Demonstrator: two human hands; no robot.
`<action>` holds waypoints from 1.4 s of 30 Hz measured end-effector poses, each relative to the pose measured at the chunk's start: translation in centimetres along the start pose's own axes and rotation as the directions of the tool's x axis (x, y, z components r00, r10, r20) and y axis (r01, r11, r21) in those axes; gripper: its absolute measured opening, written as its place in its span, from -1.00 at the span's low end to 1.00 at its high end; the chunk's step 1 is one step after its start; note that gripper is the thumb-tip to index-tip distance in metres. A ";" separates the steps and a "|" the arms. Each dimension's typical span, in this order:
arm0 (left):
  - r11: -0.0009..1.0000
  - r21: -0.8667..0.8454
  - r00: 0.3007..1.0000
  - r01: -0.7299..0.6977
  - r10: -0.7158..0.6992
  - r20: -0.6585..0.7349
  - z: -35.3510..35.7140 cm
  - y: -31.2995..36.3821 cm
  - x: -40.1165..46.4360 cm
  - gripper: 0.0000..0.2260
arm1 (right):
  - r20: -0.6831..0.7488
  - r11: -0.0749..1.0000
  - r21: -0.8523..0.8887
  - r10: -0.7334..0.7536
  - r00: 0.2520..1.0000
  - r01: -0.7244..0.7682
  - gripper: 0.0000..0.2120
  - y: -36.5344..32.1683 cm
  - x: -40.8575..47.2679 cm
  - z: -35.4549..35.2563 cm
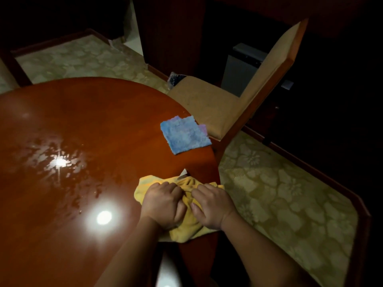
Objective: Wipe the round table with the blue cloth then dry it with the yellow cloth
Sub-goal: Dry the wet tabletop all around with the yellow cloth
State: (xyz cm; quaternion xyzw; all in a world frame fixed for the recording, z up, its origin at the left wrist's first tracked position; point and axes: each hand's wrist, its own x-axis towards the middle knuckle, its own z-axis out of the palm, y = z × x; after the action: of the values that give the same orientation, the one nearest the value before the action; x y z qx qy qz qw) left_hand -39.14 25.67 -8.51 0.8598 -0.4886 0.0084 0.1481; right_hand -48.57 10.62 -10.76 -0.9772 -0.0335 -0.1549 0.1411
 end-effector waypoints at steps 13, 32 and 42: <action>0.993 0.057 0.994 0.106 -0.104 -0.041 0.4 -1.1 5.1 -0.80 | -0.033 1.000 -0.025 -0.012 0.999 0.011 -0.74 4.3 4.6 0.6; 0.996 0.014 0.996 0.092 -0.092 0.007 -1.0 3.6 -6.7 -0.76 | 0.021 0.994 -0.068 0.092 0.996 -0.090 -0.80 -5.2 -4.8 -0.7; 1.000 -0.009 0.999 0.016 -0.016 -0.041 0.3 0.7 -1.7 -0.76 | 0.022 0.999 -0.033 0.006 1.000 -0.005 -0.73 -0.6 -0.8 0.0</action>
State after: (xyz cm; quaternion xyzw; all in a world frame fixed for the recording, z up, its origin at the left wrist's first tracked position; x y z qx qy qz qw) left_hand -40.62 26.67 -8.94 0.8627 -0.4787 0.0230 0.1618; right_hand -49.41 11.22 -10.89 -0.9811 -0.0300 -0.1442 0.1252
